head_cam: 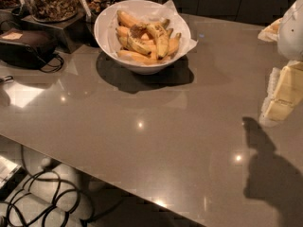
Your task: Pick banana from white bowl
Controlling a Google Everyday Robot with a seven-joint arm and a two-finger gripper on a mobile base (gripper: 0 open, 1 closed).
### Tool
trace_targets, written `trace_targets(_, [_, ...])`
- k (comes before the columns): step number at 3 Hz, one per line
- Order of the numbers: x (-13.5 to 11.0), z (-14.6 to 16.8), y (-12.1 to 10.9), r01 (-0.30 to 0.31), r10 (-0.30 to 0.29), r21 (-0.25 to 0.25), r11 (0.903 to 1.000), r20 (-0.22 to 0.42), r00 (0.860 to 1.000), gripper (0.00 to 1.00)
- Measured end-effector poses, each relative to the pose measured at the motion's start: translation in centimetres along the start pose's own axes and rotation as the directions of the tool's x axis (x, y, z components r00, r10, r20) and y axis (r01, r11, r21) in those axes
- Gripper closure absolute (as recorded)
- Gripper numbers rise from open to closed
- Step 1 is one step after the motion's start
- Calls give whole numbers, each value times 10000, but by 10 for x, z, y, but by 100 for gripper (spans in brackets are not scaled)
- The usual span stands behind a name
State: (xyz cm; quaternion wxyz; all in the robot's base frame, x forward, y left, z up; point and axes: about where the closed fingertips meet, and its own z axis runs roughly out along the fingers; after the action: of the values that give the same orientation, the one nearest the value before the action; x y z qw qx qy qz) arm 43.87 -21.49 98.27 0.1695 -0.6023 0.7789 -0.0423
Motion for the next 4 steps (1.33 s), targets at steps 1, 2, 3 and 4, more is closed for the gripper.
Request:
trace_targets(1, [0, 0, 0, -3, 3, -1, 10000, -1, 10000, 0])
trace_targets(2, [-9, 5, -8, -447, 446, -83, 9990, -123, 9989, 0])
trace_targets(3, [-32, 22, -20, -738, 710, -414, 9964, -650, 9954, 0])
trace_targets(4, [-36, 21, -21, -748, 731, -299, 9967, -555, 9958, 0])
